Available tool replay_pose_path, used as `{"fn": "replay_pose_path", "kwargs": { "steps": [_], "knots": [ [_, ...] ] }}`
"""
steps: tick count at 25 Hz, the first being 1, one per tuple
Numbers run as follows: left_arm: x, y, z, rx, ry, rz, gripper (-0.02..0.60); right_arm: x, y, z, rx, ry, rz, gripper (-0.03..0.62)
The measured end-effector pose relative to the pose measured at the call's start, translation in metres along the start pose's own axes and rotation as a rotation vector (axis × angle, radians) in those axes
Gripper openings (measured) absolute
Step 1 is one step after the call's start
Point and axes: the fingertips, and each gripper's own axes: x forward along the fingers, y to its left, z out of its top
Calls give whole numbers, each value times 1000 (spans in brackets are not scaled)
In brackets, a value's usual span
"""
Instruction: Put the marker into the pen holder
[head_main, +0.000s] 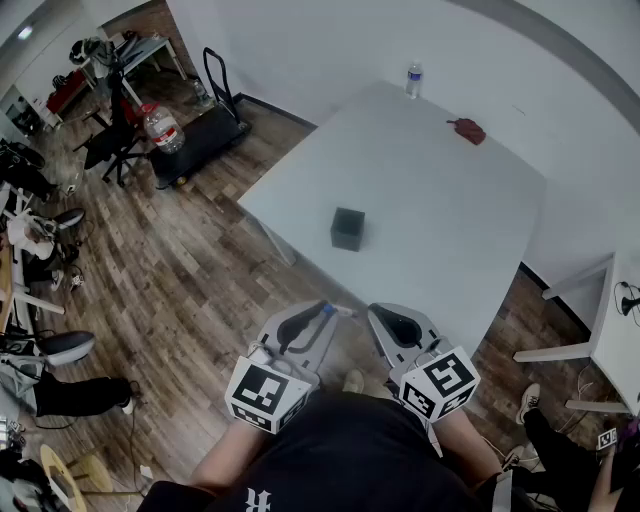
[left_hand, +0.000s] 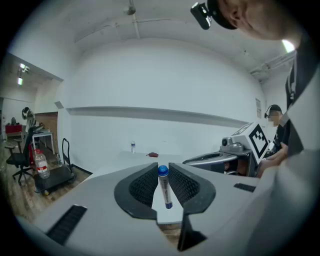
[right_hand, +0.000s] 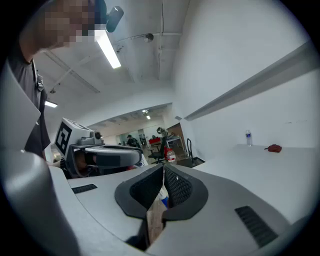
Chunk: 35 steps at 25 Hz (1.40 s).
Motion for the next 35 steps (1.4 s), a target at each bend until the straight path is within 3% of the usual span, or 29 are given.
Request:
{"fn": "replay_pose_path", "kwargs": {
  "steps": [14,26,35],
  "knots": [
    [37,19,1,-32,0,19,69,16,-31,-2,27,24,3,17],
    [102,98,-1,-67,11,-19,69,90,-79,12,41,61,-70,17],
    [164,155,-15,-74,15,-52,69,132,-114,20,70,90,-185,17]
  ]
}}
